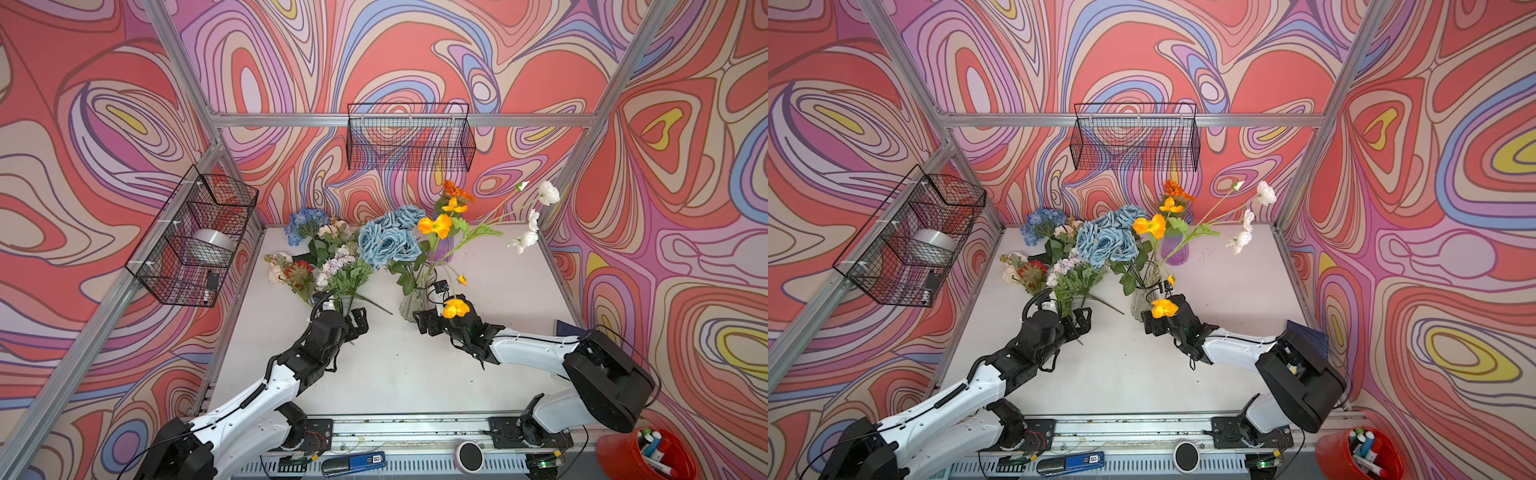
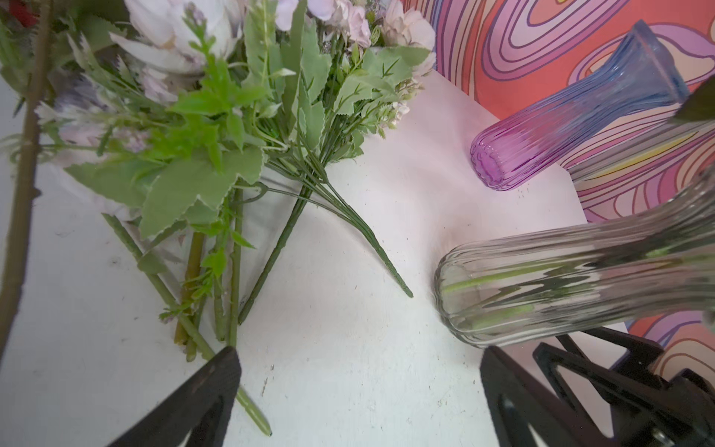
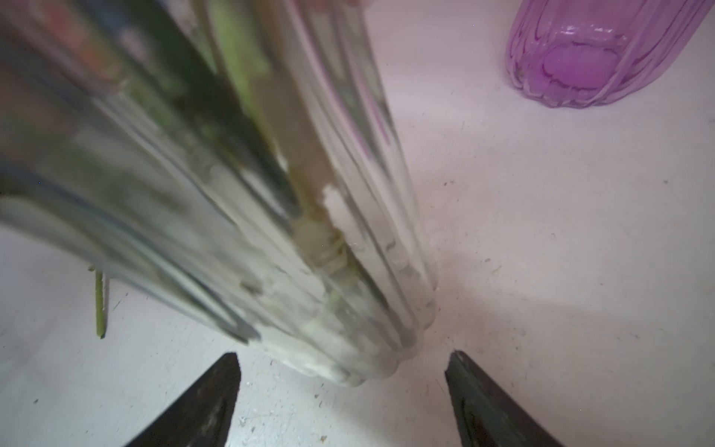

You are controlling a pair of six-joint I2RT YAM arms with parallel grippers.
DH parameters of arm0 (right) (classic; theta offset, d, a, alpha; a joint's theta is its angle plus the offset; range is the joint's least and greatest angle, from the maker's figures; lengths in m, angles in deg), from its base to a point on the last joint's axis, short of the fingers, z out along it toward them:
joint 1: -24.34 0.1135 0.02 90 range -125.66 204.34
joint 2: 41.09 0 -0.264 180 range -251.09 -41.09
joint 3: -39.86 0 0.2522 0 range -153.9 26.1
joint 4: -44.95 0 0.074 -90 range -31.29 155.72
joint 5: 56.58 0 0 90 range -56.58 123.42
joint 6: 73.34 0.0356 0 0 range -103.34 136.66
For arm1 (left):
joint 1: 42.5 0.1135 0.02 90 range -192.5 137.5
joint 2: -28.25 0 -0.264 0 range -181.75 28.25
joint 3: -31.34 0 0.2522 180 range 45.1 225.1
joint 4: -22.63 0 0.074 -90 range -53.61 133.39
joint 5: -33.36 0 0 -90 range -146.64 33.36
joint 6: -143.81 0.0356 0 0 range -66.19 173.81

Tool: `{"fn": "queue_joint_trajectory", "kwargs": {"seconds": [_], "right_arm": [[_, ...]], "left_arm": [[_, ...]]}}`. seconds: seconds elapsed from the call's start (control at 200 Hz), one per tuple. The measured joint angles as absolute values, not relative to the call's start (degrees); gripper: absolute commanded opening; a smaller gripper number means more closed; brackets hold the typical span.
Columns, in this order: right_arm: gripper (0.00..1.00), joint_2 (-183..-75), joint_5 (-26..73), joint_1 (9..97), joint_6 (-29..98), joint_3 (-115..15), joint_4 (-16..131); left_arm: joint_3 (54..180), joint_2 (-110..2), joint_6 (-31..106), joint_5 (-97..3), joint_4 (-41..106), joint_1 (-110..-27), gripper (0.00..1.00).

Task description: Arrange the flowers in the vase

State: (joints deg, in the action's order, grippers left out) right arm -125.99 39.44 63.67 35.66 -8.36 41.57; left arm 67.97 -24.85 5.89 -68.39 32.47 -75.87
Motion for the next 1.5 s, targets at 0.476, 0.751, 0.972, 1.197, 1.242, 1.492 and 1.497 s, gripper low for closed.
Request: {"fn": "queue_joint_trajectory", "kwargs": {"seconds": [0.476,0.751,0.972,1.197,1.242,1.492,1.497], "right_arm": [[0.86,-132.42,40.07,59.78,35.4,-12.53,37.46],[0.86,-132.44,39.79,59.47,34.07,-14.26,39.67],[0.86,-132.35,39.22,59.36,32.78,-14.55,41.13],[0.96,-129.4,38.28,59.34,31.77,-14.94,46.4],[0.97,-128.09,38.26,59.34,31.75,-14.94,47.8],[0.97,-120.16,38.02,59.34,31.75,-14.37,55.99],[0.97,-119.87,38.02,59.34,31.75,-14.28,56.3]], "left_arm": [[67.05,-27.87,3.77,-67.75,27.14,-75.87,0.97],[70.81,-42.84,-0.3,-65.43,20.93,-75.87,0.94],[77.04,-52.22,-3.55,-65.63,16.36,-75.89,0.93],[81.15,-56.07,-5.74,-67.51,17.3,-75.93,0.95],[81.7,-56.68,-6.66,-68.12,17.71,-75.93,0.94],[86.18,-62.34,-9.19,-72.17,21.85,-76.22,0.8],[86.42,-62.64,-9.24,-72.3,21.91,-76.22,0.8]]}}
